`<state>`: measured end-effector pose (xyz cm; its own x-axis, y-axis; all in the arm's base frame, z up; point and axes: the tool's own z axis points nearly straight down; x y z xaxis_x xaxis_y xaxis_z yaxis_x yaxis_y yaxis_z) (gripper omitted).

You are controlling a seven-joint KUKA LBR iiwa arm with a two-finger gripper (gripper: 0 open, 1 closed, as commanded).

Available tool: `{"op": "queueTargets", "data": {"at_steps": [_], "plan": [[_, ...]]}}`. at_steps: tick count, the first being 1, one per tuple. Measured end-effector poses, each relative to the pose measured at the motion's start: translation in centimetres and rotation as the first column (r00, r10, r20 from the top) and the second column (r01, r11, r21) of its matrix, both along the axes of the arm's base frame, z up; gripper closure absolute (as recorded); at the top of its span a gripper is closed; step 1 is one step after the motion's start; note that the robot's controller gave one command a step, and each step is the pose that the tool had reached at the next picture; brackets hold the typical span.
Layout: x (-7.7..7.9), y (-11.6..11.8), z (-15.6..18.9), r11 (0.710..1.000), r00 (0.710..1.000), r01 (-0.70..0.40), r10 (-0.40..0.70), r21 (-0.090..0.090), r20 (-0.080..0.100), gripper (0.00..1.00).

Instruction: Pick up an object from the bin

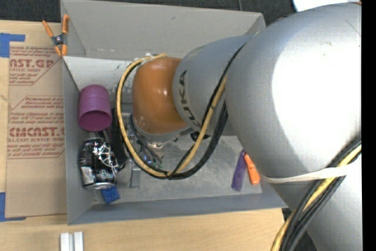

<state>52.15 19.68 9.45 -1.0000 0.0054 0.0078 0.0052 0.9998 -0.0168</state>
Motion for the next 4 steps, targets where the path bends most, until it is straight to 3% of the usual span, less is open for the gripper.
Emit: {"op": "queueTargets", "data": {"at_steps": [1, 2, 3, 4], "plan": [[-0.2, -0.6, 0.1, 1.0, 1.0, 0.006, -0.006, 0.004, -0.001, 0.0], [-0.4, 1.5, 1.5, 0.997, 0.997, -0.082, 0.082, 0.002, 0.0, 0.0], [-0.3, 1.7, 1.2, 0.996, 0.996, -0.088, 0.088, 0.005, -0.001, 0.0], [-0.6, 2.9, 1.0, 0.954, 0.954, -0.299, 0.299, 0.006, -0.001, 0.0]]}}
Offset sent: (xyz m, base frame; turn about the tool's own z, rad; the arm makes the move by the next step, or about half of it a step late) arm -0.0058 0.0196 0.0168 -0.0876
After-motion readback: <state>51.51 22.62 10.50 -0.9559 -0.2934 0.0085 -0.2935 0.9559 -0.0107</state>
